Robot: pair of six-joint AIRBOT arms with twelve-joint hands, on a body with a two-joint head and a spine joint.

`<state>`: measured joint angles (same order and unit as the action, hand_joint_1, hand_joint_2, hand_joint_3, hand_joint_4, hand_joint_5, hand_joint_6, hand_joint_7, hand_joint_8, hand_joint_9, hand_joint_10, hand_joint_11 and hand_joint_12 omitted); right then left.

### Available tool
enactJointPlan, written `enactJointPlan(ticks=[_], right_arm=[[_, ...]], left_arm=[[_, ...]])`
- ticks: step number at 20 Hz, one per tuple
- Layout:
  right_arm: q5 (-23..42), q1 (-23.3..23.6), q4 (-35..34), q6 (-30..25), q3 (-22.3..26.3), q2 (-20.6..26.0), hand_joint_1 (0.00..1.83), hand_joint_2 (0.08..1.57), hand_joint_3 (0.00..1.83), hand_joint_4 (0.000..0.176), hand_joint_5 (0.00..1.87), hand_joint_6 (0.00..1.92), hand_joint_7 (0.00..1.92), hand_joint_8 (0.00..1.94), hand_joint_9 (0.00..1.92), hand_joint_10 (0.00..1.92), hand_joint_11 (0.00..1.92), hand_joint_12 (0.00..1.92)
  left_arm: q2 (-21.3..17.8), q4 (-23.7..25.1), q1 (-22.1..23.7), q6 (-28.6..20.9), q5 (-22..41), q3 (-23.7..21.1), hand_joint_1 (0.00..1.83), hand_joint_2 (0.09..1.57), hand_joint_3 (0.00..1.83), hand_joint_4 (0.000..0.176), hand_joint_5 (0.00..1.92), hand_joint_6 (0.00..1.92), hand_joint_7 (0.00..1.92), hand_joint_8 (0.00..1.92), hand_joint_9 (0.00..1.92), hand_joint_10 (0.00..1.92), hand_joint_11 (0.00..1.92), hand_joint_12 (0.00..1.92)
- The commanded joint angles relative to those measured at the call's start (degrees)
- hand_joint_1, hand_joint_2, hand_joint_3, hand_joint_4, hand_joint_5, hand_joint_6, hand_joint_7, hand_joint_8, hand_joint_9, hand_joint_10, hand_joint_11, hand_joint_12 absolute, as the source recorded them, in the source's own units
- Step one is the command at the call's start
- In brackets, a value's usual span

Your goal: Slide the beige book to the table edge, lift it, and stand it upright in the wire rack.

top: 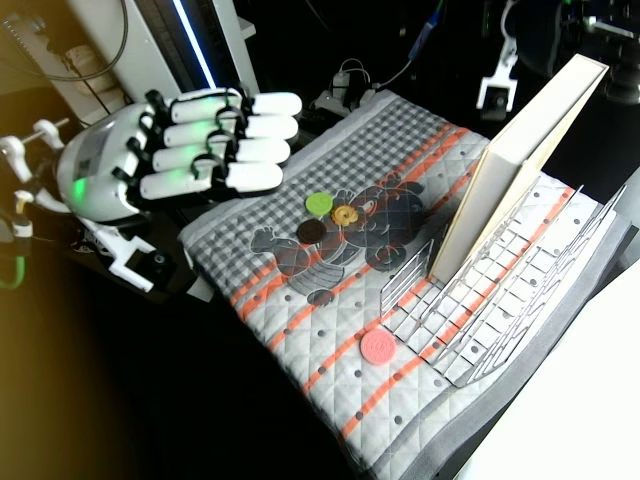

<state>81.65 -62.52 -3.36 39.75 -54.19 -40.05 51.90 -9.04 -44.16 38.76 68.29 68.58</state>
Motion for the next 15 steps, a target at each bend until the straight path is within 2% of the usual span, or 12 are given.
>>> enactJointPlan(ticks=[1, 3, 4, 5, 6, 7, 8, 10, 11, 13, 14, 15], right_arm=[[8.24, 0.18, -1.87, 0.57, 0.29, 0.40, 0.10, 1.23, 0.00, 0.056, 0.13, 0.00, 0.10, 0.00, 0.05, 0.00, 0.01, 0.05], [10.24, -0.76, -3.00, 2.29, 1.14, 0.86, 0.11, 1.24, 0.00, 0.059, 0.12, 0.00, 0.09, 0.00, 0.05, 0.00, 0.01, 0.05], [10.81, -1.14, -3.26, 2.49, 1.24, 0.91, 0.12, 1.21, 0.00, 0.056, 0.08, 0.00, 0.08, 0.00, 0.06, 0.00, 0.04, 0.05], [11.30, -1.49, -3.55, 2.60, 1.25, 0.85, 0.12, 1.18, 0.00, 0.060, 0.06, 0.00, 0.08, 0.00, 0.05, 0.00, 0.04, 0.05], [11.43, -1.63, -3.81, 2.66, 1.24, 0.46, 0.17, 1.17, 0.00, 0.076, 0.06, 0.00, 0.10, 0.00, 0.06, 0.00, 0.04, 0.05], [11.44, -1.68, -3.94, 2.67, 1.21, -0.12, 0.17, 1.17, 0.00, 0.076, 0.06, 0.00, 0.10, 0.00, 0.06, 0.00, 0.04, 0.05], [11.44, -1.69, -4.04, 2.67, 1.24, -0.57, 0.22, 1.14, 0.00, 0.080, 0.08, 0.01, 0.11, 0.00, 0.06, 0.00, 0.03, 0.04], [11.44, -1.76, -4.31, 2.67, 1.26, -1.03, 0.22, 1.13, 0.00, 0.090, 0.07, 0.00, 0.11, 0.00, 0.07, 0.00, 0.03, 0.04], [11.45, -1.79, -4.43, 2.67, 1.26, -1.17, 0.22, 1.13, 0.00, 0.088, 0.07, 0.00, 0.12, 0.01, 0.07, 0.01, 0.03, 0.04], [11.45, -1.91, -4.44, 2.67, 1.25, -1.35, 0.25, 1.11, 0.00, 0.090, 0.08, 0.01, 0.12, 0.01, 0.09, 0.01, 0.05, 0.04], [11.45, -2.05, -4.53, 2.67, 1.25, -1.41, 0.25, 1.10, 0.00, 0.091, 0.08, 0.00, 0.13, 0.01, 0.09, 0.01, 0.05, 0.04], [11.45, -2.49, -4.88, 2.66, 1.25, -1.46, 0.26, 1.11, 0.00, 0.079, 0.08, 0.00, 0.12, 0.00, 0.09, 0.01, 0.06, 0.04]], left_arm=[[-1.72, -0.43, -1.23, -0.04, 9.64, -1.08, 0.48, 1.18, 0.00, 0.176, 0.00, 0.00, 0.00, 0.00, 0.00, 0.00, 0.00, 0.00], [-6.18, -0.66, -6.71, -0.04, 13.07, -5.42, 0.53, 1.16, 0.00, 0.176, 0.00, 0.00, 0.00, 0.00, 0.00, 0.00, 0.00, 0.00], [-7.59, -0.66, -8.97, -0.04, 14.23, -6.95, 0.50, 1.07, 0.00, 0.166, 0.00, 0.00, 0.00, 0.00, 0.00, 0.00, 0.00, 0.00], [-9.30, -0.83, -12.53, -0.05, 15.82, -8.90, 0.52, 1.03, 0.00, 0.165, 0.00, 0.00, 0.00, 0.00, 0.00, 0.00, 0.00, 0.00], [-10.10, -1.18, -15.09, -0.05, 17.43, -10.31, 0.59, 1.03, 0.00, 0.154, 0.00, 0.00, 0.00, 0.00, 0.00, 0.00, 0.00, 0.00], [-10.49, -1.43, -17.27, -0.31, 19.22, -11.26, 0.59, 1.03, 0.00, 0.154, 0.00, 0.00, 0.00, 0.00, 0.00, 0.00, 0.00, 0.00], [-10.63, -1.54, -19.16, -0.91, 20.82, -11.90, 0.49, 1.06, 0.00, 0.080, 0.00, 0.00, 0.00, 0.00, 0.00, 0.00, 0.00, 0.00], [-10.64, -1.53, -20.46, -1.28, 22.56, -12.37, 0.48, 1.08, 0.01, 0.135, 0.00, 0.00, 0.00, 0.00, 0.00, 0.00, 0.00, 0.00], [-10.62, -1.49, -20.46, -1.28, 23.05, -12.47, 0.45, 1.09, 0.01, 0.127, 0.00, 0.00, 0.00, 0.00, 0.00, 0.00, 0.00, 0.00], [-10.50, -1.38, -20.90, -1.31, 24.54, -13.13, 0.34, 1.11, 0.02, 0.145, 0.00, 0.00, 0.00, 0.00, 0.00, 0.00, 0.00, 0.00], [-10.50, -1.38, -21.40, -1.41, 25.09, -13.47, 0.41, 1.18, 0.01, 0.153, 0.00, 0.00, 0.00, 0.00, 0.00, 0.00, 0.00, 0.00], [-10.54, -1.41, -22.56, -1.60, 26.03, -13.96, 0.49, 1.26, 0.01, 0.147, 0.01, 0.00, 0.00, 0.00, 0.00, 0.00, 0.00, 0.00]])
